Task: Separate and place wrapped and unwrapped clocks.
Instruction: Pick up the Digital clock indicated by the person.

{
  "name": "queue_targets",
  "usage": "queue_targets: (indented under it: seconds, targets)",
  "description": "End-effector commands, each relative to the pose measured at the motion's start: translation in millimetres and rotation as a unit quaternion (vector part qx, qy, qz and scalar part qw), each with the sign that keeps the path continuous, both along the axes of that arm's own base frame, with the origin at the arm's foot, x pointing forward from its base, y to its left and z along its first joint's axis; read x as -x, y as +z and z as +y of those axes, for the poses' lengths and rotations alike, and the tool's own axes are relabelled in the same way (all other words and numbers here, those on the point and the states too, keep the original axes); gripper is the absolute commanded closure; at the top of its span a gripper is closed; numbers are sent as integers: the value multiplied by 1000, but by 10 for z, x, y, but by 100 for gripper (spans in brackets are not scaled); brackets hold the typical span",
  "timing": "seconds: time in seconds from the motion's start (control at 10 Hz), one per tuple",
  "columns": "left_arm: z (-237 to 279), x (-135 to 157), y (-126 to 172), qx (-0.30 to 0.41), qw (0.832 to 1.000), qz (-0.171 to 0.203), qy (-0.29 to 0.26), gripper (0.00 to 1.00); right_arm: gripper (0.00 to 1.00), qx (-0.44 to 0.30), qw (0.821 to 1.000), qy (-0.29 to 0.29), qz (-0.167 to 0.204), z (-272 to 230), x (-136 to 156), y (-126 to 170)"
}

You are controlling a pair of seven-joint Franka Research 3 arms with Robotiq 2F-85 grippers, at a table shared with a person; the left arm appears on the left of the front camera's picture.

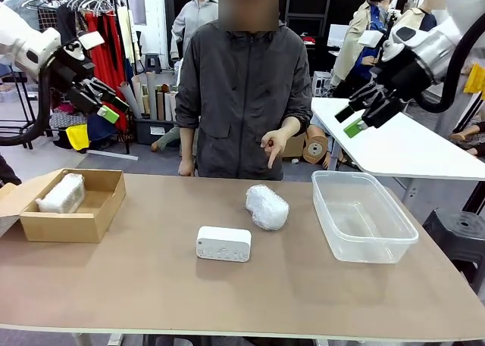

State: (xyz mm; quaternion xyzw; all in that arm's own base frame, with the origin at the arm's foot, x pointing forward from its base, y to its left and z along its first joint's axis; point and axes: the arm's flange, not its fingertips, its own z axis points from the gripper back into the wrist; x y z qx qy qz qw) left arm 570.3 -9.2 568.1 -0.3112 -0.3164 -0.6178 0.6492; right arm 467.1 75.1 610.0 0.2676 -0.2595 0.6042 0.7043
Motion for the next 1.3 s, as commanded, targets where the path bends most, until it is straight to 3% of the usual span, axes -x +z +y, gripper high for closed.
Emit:
queue_targets:
  seconds: [0.0,0.6,0.7,0.8,1.0,1.2]
  targets:
    - [6,23,-7,0,1000,-5,-6,0,0,3,1000,-7,-10,68,16,-45]
    - [0,0,0,0,1000,0,0,0,0,3,1000,-7,-10,68,16,-45]
    - [-201,-83,-37,-96,993,31,55,0,0,3,1000,-7,-10,68,16,-45]
    - [-449,-141,-102,-157,984,55,61,0,0,3,1000,-7,-10,68,16,-45]
    - [-972,-133,-304,-221,969,77,82,0,0,3,1000,-7,-10,68,16,-45]
    - [-1477,-121,-515,-223,972,67,18,0,0,3,1000,-7,-10,68,16,-45]
